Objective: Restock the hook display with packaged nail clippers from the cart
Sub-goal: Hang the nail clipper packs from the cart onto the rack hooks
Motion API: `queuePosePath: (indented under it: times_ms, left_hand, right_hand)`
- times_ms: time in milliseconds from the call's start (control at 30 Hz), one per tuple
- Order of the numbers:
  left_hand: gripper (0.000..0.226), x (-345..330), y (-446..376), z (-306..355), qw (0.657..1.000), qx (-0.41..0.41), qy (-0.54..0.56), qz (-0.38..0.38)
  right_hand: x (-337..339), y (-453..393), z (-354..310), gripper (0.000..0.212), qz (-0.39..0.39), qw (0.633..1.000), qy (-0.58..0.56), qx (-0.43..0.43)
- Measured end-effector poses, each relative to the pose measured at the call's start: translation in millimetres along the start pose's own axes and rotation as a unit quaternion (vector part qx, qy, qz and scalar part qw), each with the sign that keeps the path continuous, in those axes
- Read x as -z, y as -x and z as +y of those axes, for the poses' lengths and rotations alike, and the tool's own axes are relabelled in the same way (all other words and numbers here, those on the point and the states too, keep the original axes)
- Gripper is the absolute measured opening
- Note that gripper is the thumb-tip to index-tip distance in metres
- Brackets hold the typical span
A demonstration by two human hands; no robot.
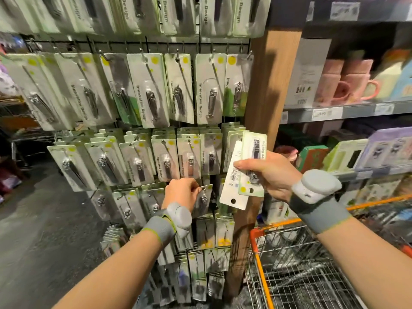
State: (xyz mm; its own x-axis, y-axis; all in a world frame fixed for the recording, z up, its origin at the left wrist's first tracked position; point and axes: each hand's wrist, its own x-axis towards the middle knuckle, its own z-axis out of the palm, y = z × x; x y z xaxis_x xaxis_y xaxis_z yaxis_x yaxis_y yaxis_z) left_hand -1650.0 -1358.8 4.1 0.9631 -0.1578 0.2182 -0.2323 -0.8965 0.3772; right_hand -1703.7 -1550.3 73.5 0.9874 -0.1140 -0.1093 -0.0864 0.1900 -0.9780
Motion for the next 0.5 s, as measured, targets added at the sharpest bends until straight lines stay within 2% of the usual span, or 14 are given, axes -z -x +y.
queuePosePath:
  times_ms: [100,233,300,367,433,500]
  left_hand:
    - [0.023,-6,-5,5,0.999,0.019,-0.033,-0.006]
    - [0.026,-5,-7,9,0.997,0.038,-0.053,-0.032]
    - [0.025,1,-5,8,0.997,0.021,-0.054,-0.041]
    - [0.022,9,0,5,0.999,-0.034,-0.029,-0.002]
    - [0.023,18,7,1,0.984,-0.154,0.026,0.080]
    - [0.044,27,14,3,0.950,-0.286,0.011,0.126]
  right_hand:
    - [3,-5,4,0.029,0.007,1.000,0.005,-0.010]
    - [3,-8,9,0.022,0.007,0.999,-0.023,-0.026]
    - [4,-9,10,0.021,0.007,0.999,-0.036,-0.031]
    - [6,-10,10,0.019,0.006,0.998,-0.055,-0.039]
    - [8,-9,9,0.017,0.003,0.996,-0.076,-0.053]
    - [8,-8,7,0.014,0.001,0.993,-0.095,-0.067]
